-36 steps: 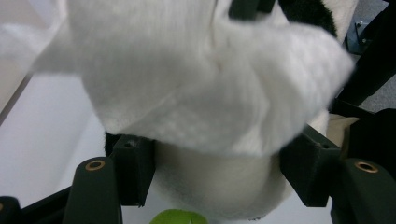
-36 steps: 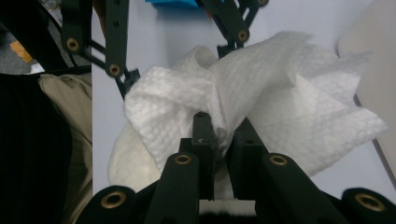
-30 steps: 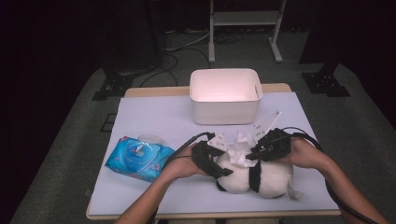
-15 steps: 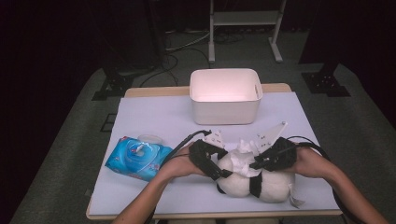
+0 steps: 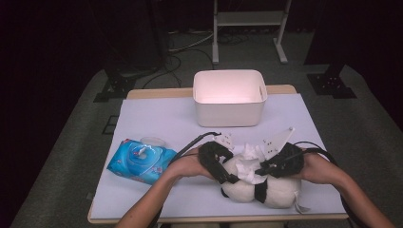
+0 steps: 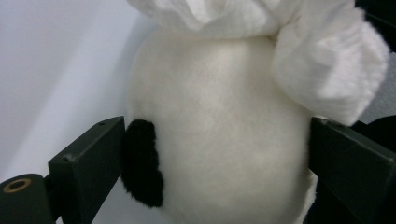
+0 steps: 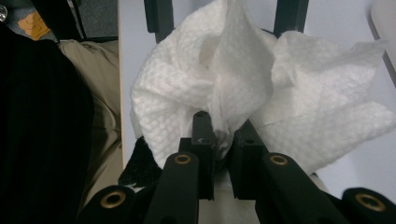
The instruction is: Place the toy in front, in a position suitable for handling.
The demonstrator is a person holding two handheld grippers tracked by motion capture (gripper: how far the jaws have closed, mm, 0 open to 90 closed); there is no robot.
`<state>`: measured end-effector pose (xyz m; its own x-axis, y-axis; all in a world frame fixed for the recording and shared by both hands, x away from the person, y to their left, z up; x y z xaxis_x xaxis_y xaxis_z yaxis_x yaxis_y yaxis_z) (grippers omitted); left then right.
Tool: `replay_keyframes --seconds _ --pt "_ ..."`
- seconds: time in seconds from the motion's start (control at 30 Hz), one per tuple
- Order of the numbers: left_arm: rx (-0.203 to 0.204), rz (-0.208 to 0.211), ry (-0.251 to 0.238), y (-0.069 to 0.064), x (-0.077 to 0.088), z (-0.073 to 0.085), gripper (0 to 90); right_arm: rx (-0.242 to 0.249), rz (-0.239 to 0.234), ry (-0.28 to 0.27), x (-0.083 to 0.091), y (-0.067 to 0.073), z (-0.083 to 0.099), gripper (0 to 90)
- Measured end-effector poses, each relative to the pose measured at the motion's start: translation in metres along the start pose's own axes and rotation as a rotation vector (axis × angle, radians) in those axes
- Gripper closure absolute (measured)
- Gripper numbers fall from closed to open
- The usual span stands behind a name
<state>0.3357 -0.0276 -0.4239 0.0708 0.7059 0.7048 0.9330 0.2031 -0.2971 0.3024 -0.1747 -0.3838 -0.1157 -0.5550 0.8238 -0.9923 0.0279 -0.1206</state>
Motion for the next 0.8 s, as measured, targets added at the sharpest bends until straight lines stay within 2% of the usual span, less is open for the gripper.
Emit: replay_keyframes --seconds 0.07,0.17,0.27,0.6,0.63,0.67,0.7,0.73,0.8 --pt "0.0 0.009 0.009 0.0 -0.003 0.001 6.9 0.005 0.002 0.005 -0.001 0.0 -0.001 81.0" --pt "-0.005 0.016 -0.001 0.002 -0.001 0.001 19.3 0.01 0.007 0.007 -0.001 -0.001 -0.002 81.0" --pt "-0.012 0.003 -0.03 0.003 0.003 0.0 28.9 0.003 0.012 0.002 0.0 -0.003 -0.003 81.1" --pt "-0.094 -0.13 -0.076 0.008 0.026 -0.012 37.5 -0.009 0.069 0.013 0.012 -0.023 -0.006 81.2" --pt "-0.096 -0.147 -0.082 0.009 0.03 -0.012 40.9 -0.014 0.077 0.018 0.015 -0.026 -0.005 81.2" --pt "-0.098 -0.135 -0.09 0.009 0.034 -0.013 48.5 -0.02 0.086 0.03 0.018 -0.028 -0.002 81.2" --pt "-0.076 -0.106 -0.109 0.008 0.038 -0.012 59.4 -0.029 0.1 0.04 0.021 -0.031 0.001 81.2" --pt "-0.068 -0.105 -0.088 0.009 0.038 -0.01 51.5 -0.049 0.104 0.04 0.024 -0.033 0.006 81.2" --pt "-0.059 -0.149 -0.081 0.013 0.036 -0.008 45.4 -0.082 0.099 0.031 0.026 -0.036 0.013 81.6"
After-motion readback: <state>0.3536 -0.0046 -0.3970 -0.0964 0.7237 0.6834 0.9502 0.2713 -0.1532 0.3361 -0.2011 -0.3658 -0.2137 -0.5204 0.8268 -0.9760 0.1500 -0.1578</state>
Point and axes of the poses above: each handheld gripper's, and its own axes: x roughly backward along the jaws, z roughly out of its underside, y roughly to its left, the point moved 6 cm from there along -x, roughly forward along the jaws, and after that the axes turned 9 degrees about x, right-handed, at the moved point
